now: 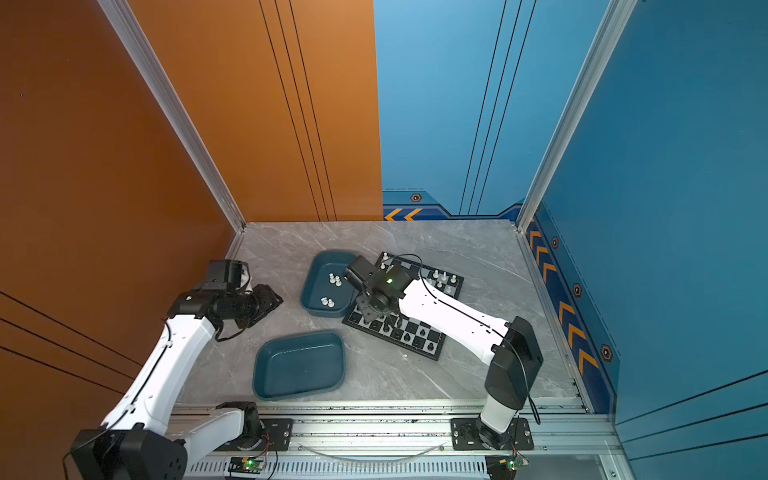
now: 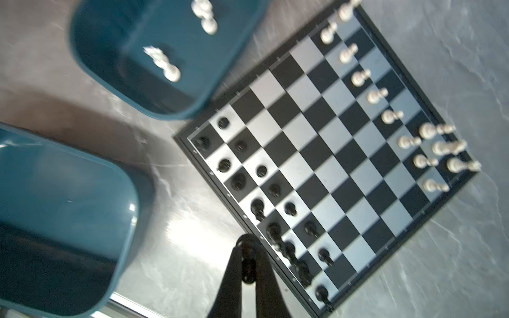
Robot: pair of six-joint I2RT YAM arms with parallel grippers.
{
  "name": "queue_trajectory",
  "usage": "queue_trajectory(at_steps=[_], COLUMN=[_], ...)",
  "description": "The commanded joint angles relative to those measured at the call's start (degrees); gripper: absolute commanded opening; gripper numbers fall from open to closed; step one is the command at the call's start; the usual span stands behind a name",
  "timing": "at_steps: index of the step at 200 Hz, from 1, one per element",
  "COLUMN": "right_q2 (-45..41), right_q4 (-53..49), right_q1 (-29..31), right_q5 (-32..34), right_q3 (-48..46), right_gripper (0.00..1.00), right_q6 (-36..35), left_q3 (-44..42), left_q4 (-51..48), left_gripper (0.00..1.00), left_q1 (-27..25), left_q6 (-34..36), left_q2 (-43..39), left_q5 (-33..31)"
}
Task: Set up the chess pieces on the board
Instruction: 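Lift the last black pawn and carry it with the right gripper to the board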
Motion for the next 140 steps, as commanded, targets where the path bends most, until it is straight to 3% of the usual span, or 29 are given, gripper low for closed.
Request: queue_trajectory(at_steps=[1,62,140], right_q2=[-6.5,-17.9,-19.1], right_q4=[-0.1,4.5,12.0], right_q1=[-3.0,-13.5,-17.8], right_q5=[2.0,-0.5,-4.2], right_q3=[-7.0,-24.1,-34.9], right_gripper=[0.05,0.07,0.06], right_q6=[0.7,4.1,6.8], left_q3=[4.4,16.1,23.8], left_q4=[2.9,3.2,3.1], left_gripper=[0.58,0.56,0.55], left_q1=[-5.1,-16.9,-19.9], left_q6=[-2.8,-3.6,-3.2], left_q2=[3.4,17.5,25.1], left_q5=[-4.9,-7.5,-6.3])
